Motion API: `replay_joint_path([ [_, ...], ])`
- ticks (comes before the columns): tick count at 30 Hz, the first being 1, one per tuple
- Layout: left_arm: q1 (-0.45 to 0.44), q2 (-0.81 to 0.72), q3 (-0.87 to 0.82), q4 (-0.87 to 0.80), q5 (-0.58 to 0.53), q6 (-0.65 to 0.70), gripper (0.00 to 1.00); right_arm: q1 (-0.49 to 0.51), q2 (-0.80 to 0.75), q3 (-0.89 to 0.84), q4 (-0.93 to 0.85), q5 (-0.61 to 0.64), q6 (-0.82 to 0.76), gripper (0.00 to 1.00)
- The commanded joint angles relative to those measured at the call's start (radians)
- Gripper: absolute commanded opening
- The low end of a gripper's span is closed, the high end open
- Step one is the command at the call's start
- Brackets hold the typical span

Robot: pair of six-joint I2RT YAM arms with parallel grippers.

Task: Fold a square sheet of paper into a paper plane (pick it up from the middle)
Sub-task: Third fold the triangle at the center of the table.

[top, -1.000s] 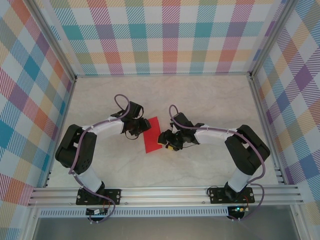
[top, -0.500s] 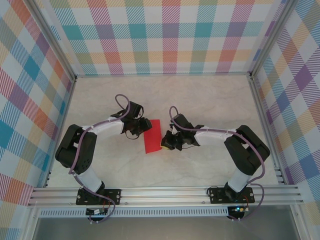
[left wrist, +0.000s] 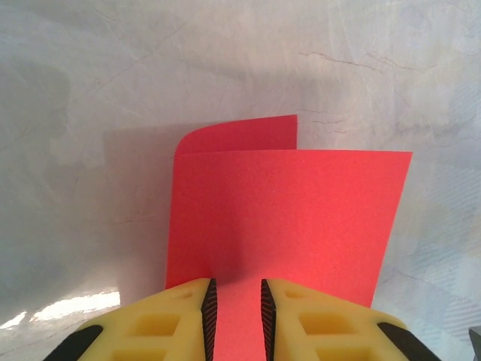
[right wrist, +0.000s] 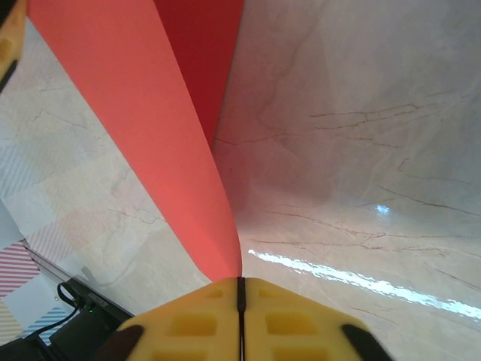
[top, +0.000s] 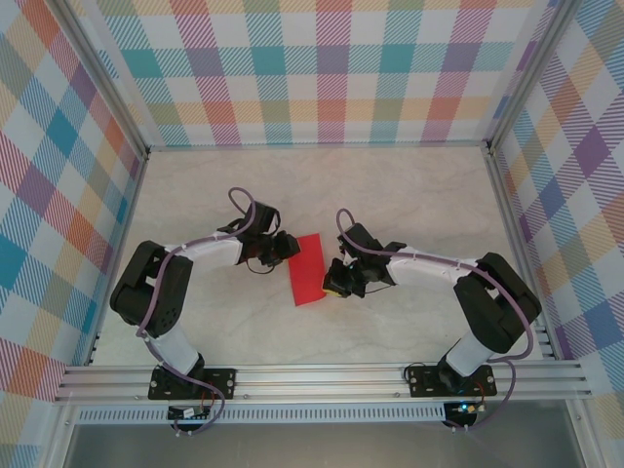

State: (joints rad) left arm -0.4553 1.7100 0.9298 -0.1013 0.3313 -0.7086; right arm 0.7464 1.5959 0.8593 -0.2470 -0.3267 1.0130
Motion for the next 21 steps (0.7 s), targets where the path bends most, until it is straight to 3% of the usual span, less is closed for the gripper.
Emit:
replay_joint_path([
  [1,0.007,0.027,-0.019,-0.012,-0.012,0.027,0.24,0.005,-0.014,-0.032,0.057,-0.034,0.025,0.17],
  [11,0.007,0.066,-0.016,-0.015,-0.028,0.033,0.21,0.005,-0.028,-0.074,0.104,-0.054,0.055,0.19],
  [21,0.007,0.073,-0.014,-0.027,-0.033,0.044,0.21,0.005,-0.031,-0.063,0.127,-0.021,0.029,0.08],
])
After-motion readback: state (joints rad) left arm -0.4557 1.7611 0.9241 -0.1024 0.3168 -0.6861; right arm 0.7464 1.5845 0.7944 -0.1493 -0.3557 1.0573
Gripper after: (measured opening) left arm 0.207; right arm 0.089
